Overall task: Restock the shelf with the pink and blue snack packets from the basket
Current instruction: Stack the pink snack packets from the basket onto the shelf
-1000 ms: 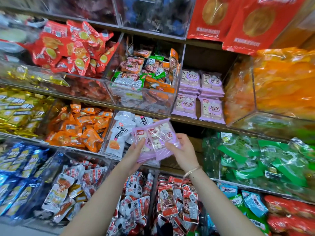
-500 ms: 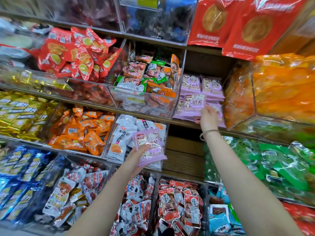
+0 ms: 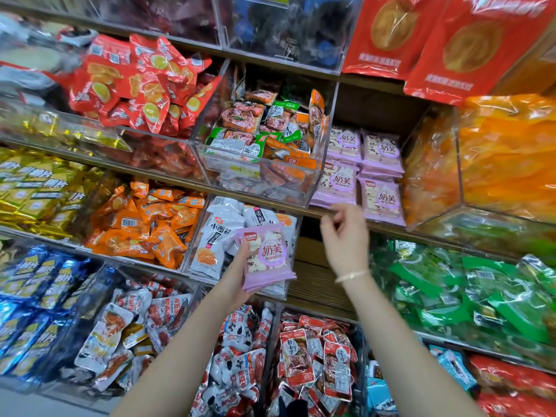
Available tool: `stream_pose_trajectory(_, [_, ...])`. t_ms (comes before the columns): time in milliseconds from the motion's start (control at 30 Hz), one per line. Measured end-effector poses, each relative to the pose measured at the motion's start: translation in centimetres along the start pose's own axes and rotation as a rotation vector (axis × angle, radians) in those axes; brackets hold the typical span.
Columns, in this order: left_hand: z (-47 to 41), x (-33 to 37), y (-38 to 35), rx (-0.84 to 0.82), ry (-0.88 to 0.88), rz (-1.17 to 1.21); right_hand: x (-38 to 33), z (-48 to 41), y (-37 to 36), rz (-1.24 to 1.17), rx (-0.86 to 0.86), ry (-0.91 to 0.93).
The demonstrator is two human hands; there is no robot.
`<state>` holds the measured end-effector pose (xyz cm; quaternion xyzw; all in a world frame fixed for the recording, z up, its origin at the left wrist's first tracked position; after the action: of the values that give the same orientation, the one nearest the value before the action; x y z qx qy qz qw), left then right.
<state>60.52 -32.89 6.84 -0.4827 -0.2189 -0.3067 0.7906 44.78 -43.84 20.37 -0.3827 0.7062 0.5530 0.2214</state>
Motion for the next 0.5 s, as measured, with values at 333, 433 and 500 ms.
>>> stream_pose_trajectory(333, [-0.4,-0.1,0.5,0.036,-0.023,-0.029,4.3,7.6,-6.3,-0.349,-0.501,-0.429])
stream_pose_trajectory(433, [-0.3,-0.5,0.9,0.084,0.023,0.018,5.9,6.6,-2.8,-0.522,-0.33,-0.5])
stream_pose_trajectory(500, [-0.4,-0.5,0.9,0.101,0.022,0.017,7.2,5.8,-0.2,-0.651,-0.215,-0.549])
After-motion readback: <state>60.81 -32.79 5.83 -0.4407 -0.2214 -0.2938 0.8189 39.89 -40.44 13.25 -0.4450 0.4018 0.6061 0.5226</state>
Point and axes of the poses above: each hand's wrist, its own z-axis away from the middle knuckle, its own y-axis out of the back of the hand, x = y × z, the point moved 8 cm from there along -z, towards the middle knuckle, and after that the axes turned 3 degrees about -y, right-handed, at the moved point
